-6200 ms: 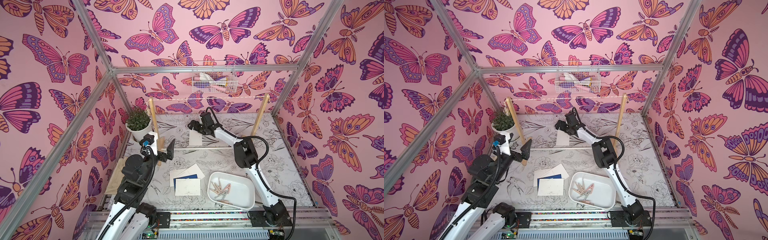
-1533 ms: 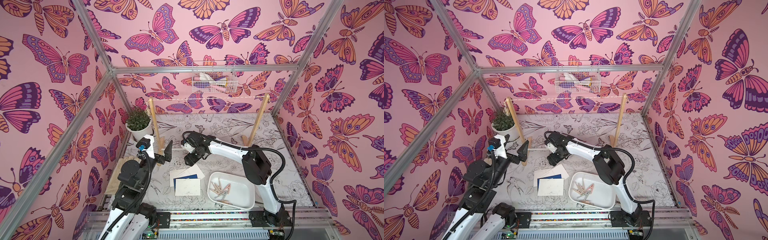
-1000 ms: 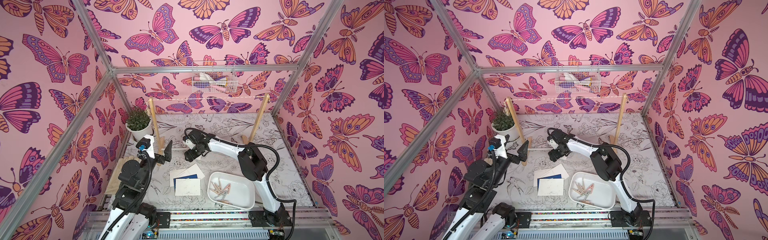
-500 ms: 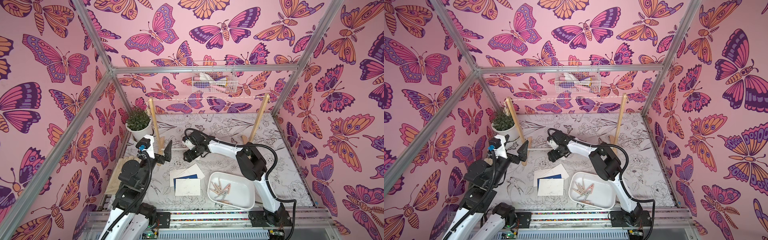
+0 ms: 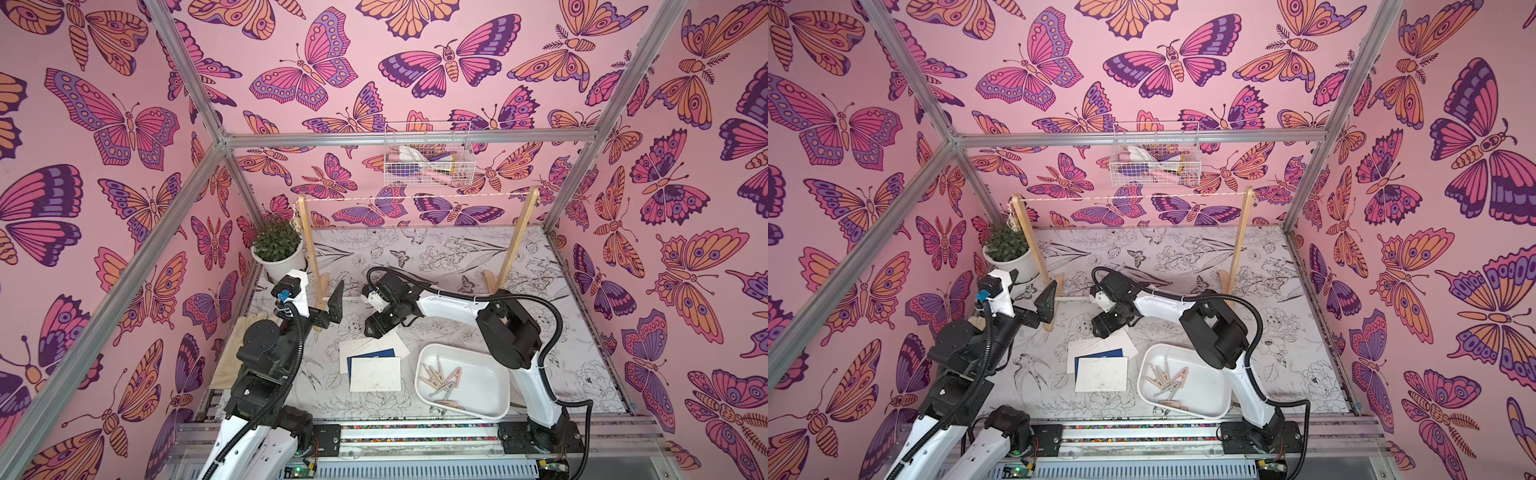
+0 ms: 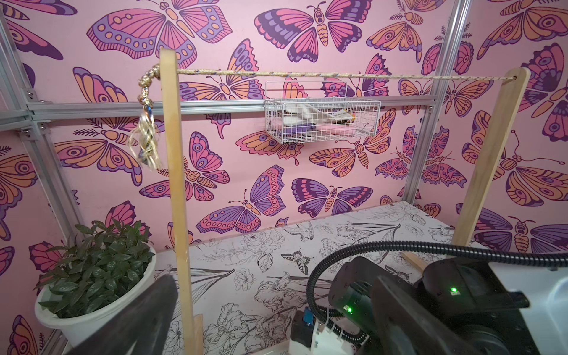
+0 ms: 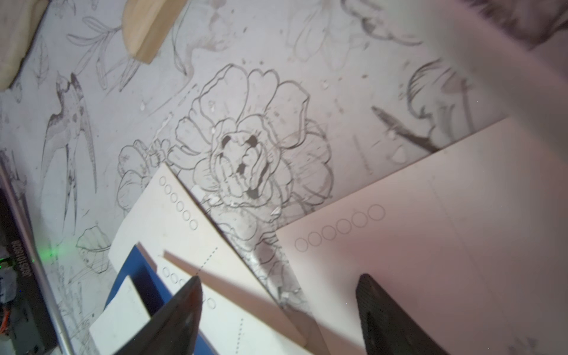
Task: Remove the postcards from the strings
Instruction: Move the postcard to the center of the board.
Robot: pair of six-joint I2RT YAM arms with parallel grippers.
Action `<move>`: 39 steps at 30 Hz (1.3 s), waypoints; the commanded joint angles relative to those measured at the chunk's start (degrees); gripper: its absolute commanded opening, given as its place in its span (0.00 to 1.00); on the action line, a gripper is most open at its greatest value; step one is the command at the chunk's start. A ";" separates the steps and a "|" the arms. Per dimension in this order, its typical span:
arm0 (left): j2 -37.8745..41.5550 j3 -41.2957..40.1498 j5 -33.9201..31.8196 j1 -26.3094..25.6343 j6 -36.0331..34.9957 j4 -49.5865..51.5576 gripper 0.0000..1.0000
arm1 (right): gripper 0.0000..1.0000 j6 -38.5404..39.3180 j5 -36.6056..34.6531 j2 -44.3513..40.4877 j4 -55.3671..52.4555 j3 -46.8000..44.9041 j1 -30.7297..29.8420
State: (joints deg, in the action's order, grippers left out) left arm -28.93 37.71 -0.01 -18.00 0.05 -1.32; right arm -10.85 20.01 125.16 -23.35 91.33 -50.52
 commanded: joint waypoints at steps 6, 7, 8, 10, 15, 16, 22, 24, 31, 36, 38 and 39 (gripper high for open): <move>0.10 -0.64 -0.38 0.51 -0.06 -1.40 1.00 | 0.80 -1.70 2.71 -3.63 -4.24 -3.18 -2.92; 0.10 -0.63 -0.30 0.51 -0.07 -1.35 1.00 | 0.80 -1.66 2.39 -4.11 -4.24 -2.96 -2.92; 0.03 -0.67 -0.30 0.51 -0.10 -1.39 1.00 | 0.80 -1.38 1.78 -4.66 -4.20 -2.70 -2.92; 0.01 -0.63 -0.17 0.55 -0.06 -1.40 1.00 | 0.80 -1.04 0.43 -5.31 -3.85 -1.83 -2.85; 0.32 -0.79 -0.17 0.55 -0.05 -1.31 1.00 | 0.81 -0.32 -2.99 -5.33 -2.69 1.36 -1.86; 0.41 -0.71 -0.24 0.55 -0.11 -1.34 1.00 | 0.82 -0.33 -3.62 -5.14 -2.37 1.85 -1.52; 0.86 -0.87 -0.34 0.59 -0.15 -1.31 1.00 | 0.82 0.57 -3.93 -1.02 -2.45 6.61 1.34; 0.97 -0.91 -0.34 0.59 -0.28 -1.31 1.00 | 0.82 0.95 -3.97 0.46 -2.94 8.09 1.90; 1.24 -0.91 -0.52 0.58 -0.32 -1.31 1.00 | 0.82 1.03 -3.76 3.33 -3.60 9.32 2.50; 1.24 -0.95 -0.52 0.53 -0.32 -1.31 1.00 | 0.82 0.85 -3.40 3.60 -3.14 7.96 2.49; 1.25 -0.97 -0.46 0.60 -0.35 -1.31 1.00 | 0.82 0.61 -3.06 3.75 -2.89 7.36 2.44; 1.24 -0.91 -0.46 0.59 -0.32 -1.31 1.00 | 0.82 0.45 -2.81 3.84 -2.76 7.12 2.36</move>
State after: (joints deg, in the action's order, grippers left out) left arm -28.23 37.60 -0.01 -17.65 0.05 -1.63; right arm -10.48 16.58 128.46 -25.47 99.29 -47.79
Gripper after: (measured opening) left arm 0.999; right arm 0.817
